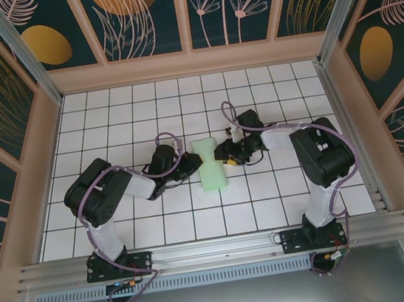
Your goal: Fold a paper plane with a square sheet of paper (pick it up from the middle)
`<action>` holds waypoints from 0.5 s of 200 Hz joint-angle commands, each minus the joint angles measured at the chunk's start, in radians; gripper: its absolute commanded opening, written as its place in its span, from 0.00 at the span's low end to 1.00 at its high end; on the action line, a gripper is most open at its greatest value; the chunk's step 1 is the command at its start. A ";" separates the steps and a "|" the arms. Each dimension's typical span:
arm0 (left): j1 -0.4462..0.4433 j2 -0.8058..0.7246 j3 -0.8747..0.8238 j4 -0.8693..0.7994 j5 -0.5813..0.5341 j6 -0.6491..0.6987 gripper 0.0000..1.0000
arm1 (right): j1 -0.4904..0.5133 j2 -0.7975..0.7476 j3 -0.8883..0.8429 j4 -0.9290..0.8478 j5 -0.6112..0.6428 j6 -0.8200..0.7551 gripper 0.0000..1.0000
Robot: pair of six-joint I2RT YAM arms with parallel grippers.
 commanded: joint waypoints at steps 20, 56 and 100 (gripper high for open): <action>-0.002 -0.074 0.027 -0.104 -0.042 0.016 0.36 | 0.030 0.071 0.017 -0.089 0.178 -0.042 0.47; 0.012 -0.193 0.077 -0.413 -0.180 0.065 0.56 | 0.029 0.101 -0.002 -0.067 0.222 -0.040 0.43; 0.029 -0.282 0.092 -0.600 -0.319 0.094 0.72 | 0.034 0.140 -0.017 -0.052 0.260 -0.038 0.42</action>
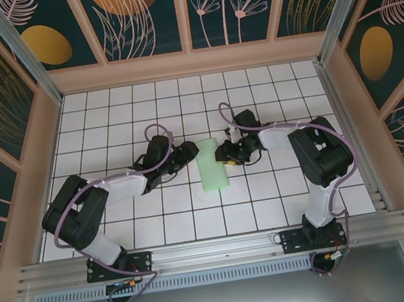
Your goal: Fold a paper plane with a square sheet of paper (pick it up from the middle)
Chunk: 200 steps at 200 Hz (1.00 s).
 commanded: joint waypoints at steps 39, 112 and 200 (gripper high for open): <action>0.019 -0.083 0.011 -0.185 -0.180 0.070 0.93 | 0.041 0.169 -0.027 -0.043 0.265 -0.030 0.43; 0.021 -0.068 0.055 -0.167 -0.166 0.177 0.99 | 0.088 0.274 0.035 -0.107 0.393 -0.023 0.46; 0.022 -0.031 0.053 -0.103 -0.103 0.156 0.94 | 0.115 0.307 0.043 -0.127 0.480 -0.053 0.48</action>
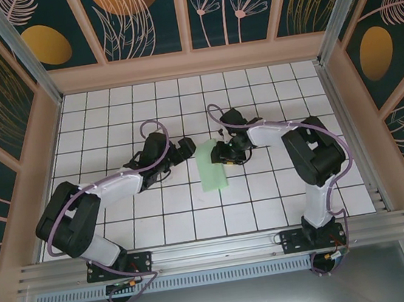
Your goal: Fold a paper plane with a square sheet of paper (pick it up from the middle)
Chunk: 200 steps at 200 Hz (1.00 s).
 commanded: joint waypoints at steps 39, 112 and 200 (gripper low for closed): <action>0.043 0.005 -0.003 0.017 0.012 -0.063 0.90 | 0.021 0.264 -0.085 0.070 0.274 -0.074 0.48; 0.117 -0.056 -0.068 0.018 0.015 -0.117 0.91 | 0.021 0.307 -0.062 0.073 0.248 -0.094 0.47; 0.118 0.015 -0.049 0.084 0.143 -0.022 0.78 | 0.022 0.344 -0.045 0.070 0.254 -0.099 0.46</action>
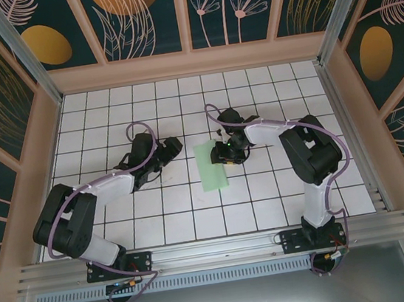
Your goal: Fold a paper plane with a square sheet of paper (pick it up from the middle)
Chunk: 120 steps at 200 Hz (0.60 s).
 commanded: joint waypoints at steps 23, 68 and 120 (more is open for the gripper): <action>-0.004 0.049 0.005 0.078 0.108 0.049 0.73 | 0.013 0.321 -0.089 0.134 0.235 -0.066 0.47; -0.050 0.118 0.041 0.135 0.181 0.046 0.57 | 0.015 0.333 -0.088 0.132 0.239 -0.063 0.47; -0.111 0.238 0.108 0.148 0.226 0.036 0.35 | 0.017 0.344 -0.087 0.137 0.229 -0.065 0.47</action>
